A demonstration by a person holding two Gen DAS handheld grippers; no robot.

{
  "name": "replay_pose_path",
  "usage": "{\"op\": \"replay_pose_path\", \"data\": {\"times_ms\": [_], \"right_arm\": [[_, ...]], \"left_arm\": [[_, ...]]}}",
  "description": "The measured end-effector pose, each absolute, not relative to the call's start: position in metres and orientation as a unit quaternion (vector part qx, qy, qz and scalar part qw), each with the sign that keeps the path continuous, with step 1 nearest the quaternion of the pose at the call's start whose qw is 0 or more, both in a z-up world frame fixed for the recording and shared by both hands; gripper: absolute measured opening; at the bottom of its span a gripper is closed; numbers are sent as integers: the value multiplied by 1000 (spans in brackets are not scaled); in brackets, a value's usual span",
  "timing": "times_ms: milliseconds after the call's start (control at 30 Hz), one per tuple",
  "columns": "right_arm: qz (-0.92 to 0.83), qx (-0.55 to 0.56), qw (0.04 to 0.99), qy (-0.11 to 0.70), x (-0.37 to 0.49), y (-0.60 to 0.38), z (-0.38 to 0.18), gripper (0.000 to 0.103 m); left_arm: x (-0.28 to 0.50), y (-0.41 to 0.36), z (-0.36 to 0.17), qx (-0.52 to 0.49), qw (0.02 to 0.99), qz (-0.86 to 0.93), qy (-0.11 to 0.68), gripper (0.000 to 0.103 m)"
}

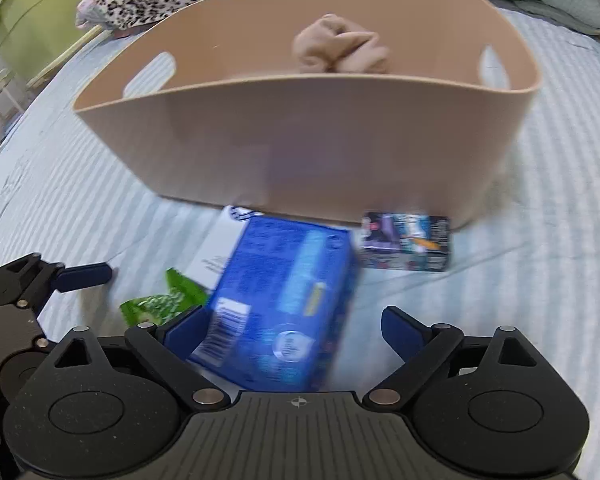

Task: Organize objects
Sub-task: 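Grasp the green candy packet with the left tool while the right tool grasps the blue tissue pack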

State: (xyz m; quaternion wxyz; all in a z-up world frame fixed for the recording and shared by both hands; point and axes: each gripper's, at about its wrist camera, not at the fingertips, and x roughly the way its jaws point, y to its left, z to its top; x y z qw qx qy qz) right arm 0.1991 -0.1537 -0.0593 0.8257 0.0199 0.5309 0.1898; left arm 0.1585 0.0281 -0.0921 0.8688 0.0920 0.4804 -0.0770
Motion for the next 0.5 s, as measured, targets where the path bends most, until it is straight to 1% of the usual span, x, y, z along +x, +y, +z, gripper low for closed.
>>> {"op": "replay_pose_path", "data": {"times_ms": [233, 367, 400, 500], "right_arm": [[176, -25, 826, 535, 197, -136, -73, 97], [146, -50, 837, 524, 197, -140, -74, 94], [153, -42, 836, 526, 197, -145, -75, 93], [170, -22, 833, 526, 197, -154, -77, 90]], "left_arm": [[166, 22, -93, 106, 874, -78, 468, 99], [166, 21, -94, 100, 881, -79, 456, 99], [165, 22, -94, 98, 883, -83, 451, 97], [167, 20, -94, 89, 884, -109, 447, 82]]}}
